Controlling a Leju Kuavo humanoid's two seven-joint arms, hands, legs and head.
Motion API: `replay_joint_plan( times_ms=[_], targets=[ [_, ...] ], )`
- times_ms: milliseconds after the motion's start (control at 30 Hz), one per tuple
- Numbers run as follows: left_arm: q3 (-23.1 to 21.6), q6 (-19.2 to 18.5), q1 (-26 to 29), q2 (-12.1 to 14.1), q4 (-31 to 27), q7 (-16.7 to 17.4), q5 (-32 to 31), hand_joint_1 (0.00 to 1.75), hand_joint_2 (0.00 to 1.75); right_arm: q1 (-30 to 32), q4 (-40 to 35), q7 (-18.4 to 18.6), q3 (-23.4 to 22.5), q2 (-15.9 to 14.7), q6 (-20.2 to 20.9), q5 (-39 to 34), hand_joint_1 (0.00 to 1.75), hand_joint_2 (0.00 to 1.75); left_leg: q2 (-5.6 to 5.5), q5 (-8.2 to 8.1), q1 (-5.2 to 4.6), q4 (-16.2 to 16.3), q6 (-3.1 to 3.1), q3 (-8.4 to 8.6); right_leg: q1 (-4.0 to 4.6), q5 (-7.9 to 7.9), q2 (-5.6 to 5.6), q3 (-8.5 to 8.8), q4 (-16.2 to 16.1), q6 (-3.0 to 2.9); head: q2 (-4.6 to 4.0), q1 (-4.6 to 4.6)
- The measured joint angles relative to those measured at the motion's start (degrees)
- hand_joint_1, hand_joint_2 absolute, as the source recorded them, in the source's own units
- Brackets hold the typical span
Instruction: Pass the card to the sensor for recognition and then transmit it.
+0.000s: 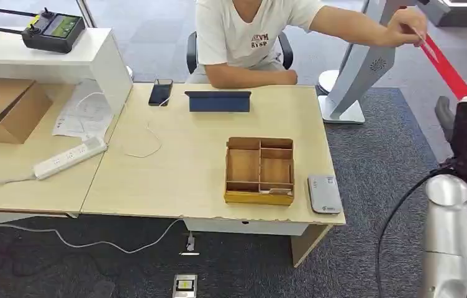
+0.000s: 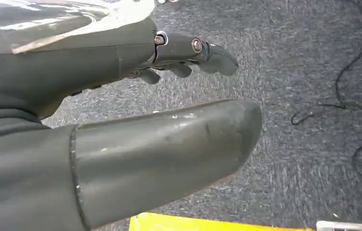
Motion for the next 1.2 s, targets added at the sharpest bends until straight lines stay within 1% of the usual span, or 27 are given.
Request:
replay_joint_plan(
  times_ms=[100, 200, 400, 533, 733, 800, 967, 1200],
  targets=[
    [-0.02, -0.09, -0.22, -0.04, 0.0, 0.24, -0.39, 0.0, 0.0, -0.04, -1.62, -0.44, 5.19, 0.59, 0.48, 4.03, 0.0, 1.75, -0.03, 0.0, 0.0, 0.0, 0.0, -0.02, 0.0, 0.0, 0.0, -0.01, 0.0, 0.0, 0.0, 0.02],
    [-0.02, -0.17, -0.49, -0.04, 0.0, 0.59, -0.48, 0.0, 0.0, -0.34, -2.17, -0.48, 9.43, 1.16, 1.64, 6.26, 0.0, 1.75, -0.03, -0.01, -0.01, 0.01, 0.0, -0.02, 0.0, 0.0, 0.0, -0.03, 0.0, 0.0, 0.0, 0.02],
    [-0.04, -0.48, -0.64, -0.04, 0.0, 0.61, -0.59, 0.0, 0.0, -3.31, -0.9, -0.24, 14.63, 1.77, 5.31, 12.29, 0.0, 1.75, -0.03, -0.01, -0.01, 0.01, 0.0, -0.07, 0.0, 0.0, 0.0, -0.11, -0.01, 0.0, 0.0, 0.0],
    [-0.24, -1.03, -0.86, -0.04, 0.0, 1.07, -1.01, 0.0, 0.0, -6.57, 2.26, 0.2, 16.94, 1.88, 6.1, 16.52, 0.0, 1.75, -0.02, -0.01, -0.01, 0.01, 0.0, -0.08, 0.0, 0.0, 0.0, -0.13, -0.01, -0.01, 0.0, 0.0],
    [-1.18, -1.11, -1.44, -0.04, 0.0, 1.22, -1.35, 0.0, 0.0, -13.31, 10.91, -0.79, 19.99, 2.52, 6.41, 19.74, 0.0, 1.75, -0.05, 0.0, 0.0, 0.02, 0.0, -0.08, 0.01, 0.01, 0.0, -0.13, -0.01, -0.01, 0.0, 0.02],
    [-1.38, -1.11, -1.49, -0.04, 0.0, 1.22, -1.35, 0.0, 0.0, -15.29, 13.67, -1.2, 20.58, 2.82, 6.32, 19.81, 0.0, 1.75, -0.06, 0.0, 0.0, 0.02, 0.0, -0.09, 0.01, 0.01, 0.0, -0.12, 0.0, -0.01, 0.0, 0.02],
    [-1.44, -1.11, -1.64, -0.04, 0.0, 1.53, -0.85, 0.0, 0.0, -19.65, 20.16, -3.63, 21.58, 3.92, 5.68, 18.61, 0.0, 1.75, -0.06, -0.01, 0.0, 0.03, 0.0, -0.1, 0.01, 0.01, 0.0, -0.16, 0.0, -0.01, 0.0, 0.0],
    [-1.46, -1.18, -1.64, -0.04, 0.0, 1.77, -0.74, 0.0, 0.0, -22.22, 25.97, -3.94, 22.67, 5.14, 5.51, 18.21, 0.0, 1.75, -0.06, -0.01, 0.01, 0.03, 0.0, -0.09, 0.02, 0.01, 0.0, -0.16, -0.01, -0.01, 0.0, 0.02]
  ],
)
